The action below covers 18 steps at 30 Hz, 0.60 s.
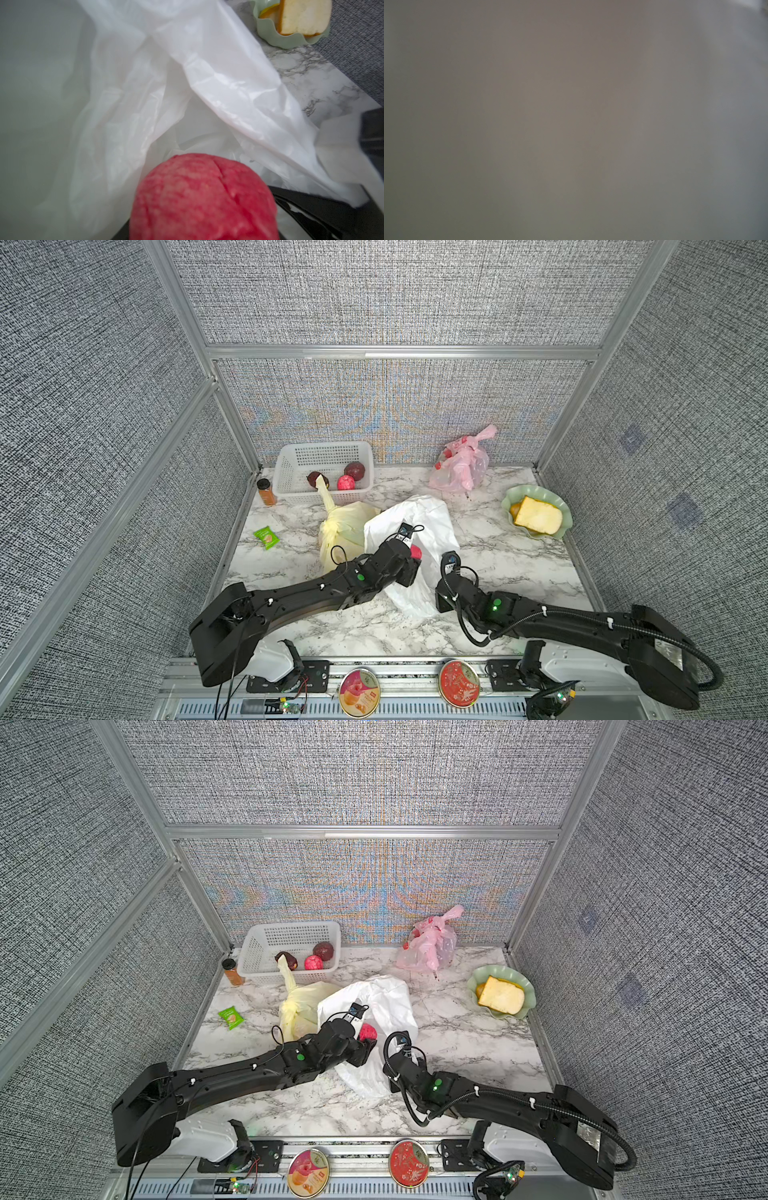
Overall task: Untie the knot of a plastic bag & take out the apple
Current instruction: Adjust the apple in the plastic bag.
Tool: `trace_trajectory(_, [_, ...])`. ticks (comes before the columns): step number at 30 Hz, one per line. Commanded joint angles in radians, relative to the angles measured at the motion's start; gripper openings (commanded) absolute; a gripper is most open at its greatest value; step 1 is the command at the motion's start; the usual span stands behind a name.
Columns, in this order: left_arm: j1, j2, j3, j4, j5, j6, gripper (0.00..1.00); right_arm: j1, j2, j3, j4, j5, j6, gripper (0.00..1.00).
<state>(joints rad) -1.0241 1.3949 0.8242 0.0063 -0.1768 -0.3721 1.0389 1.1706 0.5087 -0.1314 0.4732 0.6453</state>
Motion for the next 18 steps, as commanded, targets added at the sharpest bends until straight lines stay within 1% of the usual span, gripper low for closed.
trace_trajectory(1, [0.002,-0.014,-0.028,0.086,0.111,0.031,0.61,-0.008,-0.010,-0.006,0.017,0.025,0.023,0.00])
trace_trajectory(6, [0.007,-0.007,-0.068,0.141,0.229,0.035,0.62,-0.082,-0.058,-0.072,0.102,-0.037,0.067,0.00])
trace_trajectory(9, [0.010,0.012,-0.107,0.199,0.303,0.026,0.63,-0.143,-0.084,-0.097,0.084,-0.057,0.063,0.00])
trace_trajectory(11, [0.010,0.044,-0.135,0.241,0.330,0.011,0.63,-0.192,-0.092,-0.104,0.063,-0.079,0.050,0.00])
trace_trajectory(13, [0.010,0.089,-0.153,0.267,0.331,-0.007,0.64,-0.243,-0.091,-0.099,0.048,-0.112,0.027,0.00])
trace_trajectory(15, [0.010,0.146,-0.158,0.273,0.291,-0.021,0.66,-0.276,-0.083,-0.087,0.035,-0.129,0.002,0.00])
trace_trajectory(18, [0.010,0.226,-0.124,0.224,0.258,-0.018,0.69,-0.287,-0.075,-0.066,0.027,-0.131,-0.032,0.00])
